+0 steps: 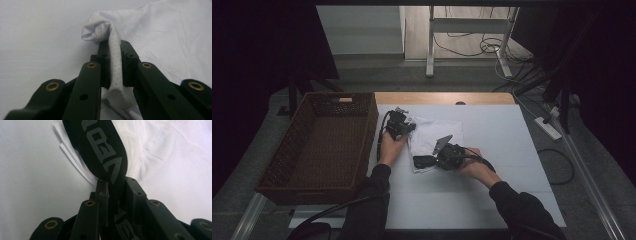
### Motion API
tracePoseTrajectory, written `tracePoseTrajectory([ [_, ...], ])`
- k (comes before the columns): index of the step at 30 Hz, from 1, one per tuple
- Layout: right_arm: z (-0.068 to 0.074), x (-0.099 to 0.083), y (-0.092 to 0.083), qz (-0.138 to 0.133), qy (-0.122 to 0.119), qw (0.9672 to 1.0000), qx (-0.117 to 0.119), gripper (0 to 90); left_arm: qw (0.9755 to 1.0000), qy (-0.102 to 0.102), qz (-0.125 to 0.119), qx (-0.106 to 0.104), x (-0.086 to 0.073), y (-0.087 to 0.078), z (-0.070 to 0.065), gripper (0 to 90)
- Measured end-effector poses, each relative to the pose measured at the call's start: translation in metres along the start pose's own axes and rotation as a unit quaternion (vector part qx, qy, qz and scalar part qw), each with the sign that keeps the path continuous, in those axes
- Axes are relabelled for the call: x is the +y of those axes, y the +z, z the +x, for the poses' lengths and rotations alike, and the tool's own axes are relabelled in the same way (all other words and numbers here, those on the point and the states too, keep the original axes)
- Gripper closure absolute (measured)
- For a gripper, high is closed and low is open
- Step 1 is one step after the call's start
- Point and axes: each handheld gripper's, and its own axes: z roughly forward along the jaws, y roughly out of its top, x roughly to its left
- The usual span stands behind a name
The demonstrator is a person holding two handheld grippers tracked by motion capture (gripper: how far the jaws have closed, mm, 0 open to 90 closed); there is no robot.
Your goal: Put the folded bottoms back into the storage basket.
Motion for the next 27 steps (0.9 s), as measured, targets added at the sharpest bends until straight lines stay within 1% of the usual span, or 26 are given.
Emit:
tracePoseTrajectory([
  [1,-0.001,0.0,0.0,0.0,0.0,1.0,0.002,74.7,1.0,0.002,0.0,0.002,0.0,0.0,-0.001,80.7],
  [3,-0.004,0.0,0.0,-0.002,0.009,0.9999,0.011,75.1,1.0,0.006,0.001,0.006,0.0,0.0,-0.001,80.7],
  [6,-0.011,0.0,-0.001,-0.002,0.029,0.9991,0.032,76.0,0.9999,0.01,0.002,0.01,0.0,0.0,-0.003,80.7],
  [7,-0.012,0.0,-0.002,0.0,0.034,0.9988,0.035,76.2,0.9999,0.01,0.001,0.013,0.0,0.0,-0.003,80.7],
  [8,-0.013,0.0,-0.001,-0.004,0.043,0.9982,0.042,76.5,0.9999,0.011,0.001,0.013,0.0,0.0,-0.004,80.8],
  [10,-0.016,0.0,-0.001,-0.005,0.055,0.9972,0.05,76.7,0.9998,0.013,0.001,0.016,0.0,0.0,-0.005,81.2],
  [13,-0.02,0.0,-0.002,-0.006,0.067,0.9958,0.062,77.1,0.9994,0.018,0.001,0.029,0.0,0.0,-0.008,82.1],
  [16,-0.024,0.0,-0.005,-0.015,0.083,0.9934,0.078,77.3,0.9992,0.017,0.0,0.036,0.002,-0.001,-0.011,82.7],
  [18,-0.025,0.0,-0.007,-0.023,0.091,0.9917,0.089,77.3,0.9992,0.017,0.004,0.037,0.004,-0.002,-0.012,82.9],
  [22,-0.027,0.003,-0.014,-0.038,0.105,0.9882,0.105,77.4,0.9991,0.022,0.002,0.035,0.011,-0.008,-0.014,83.0],
  [26,-0.027,0.006,-0.02,-0.049,0.103,0.9875,0.109,77.4,0.9986,0.036,0.001,0.038,0.023,-0.018,-0.019,83.0],
  [27,-0.027,0.007,-0.023,-0.054,0.105,0.9866,0.113,77.4,0.9985,0.038,0.0,0.04,0.025,-0.02,-0.02,83.0],
])
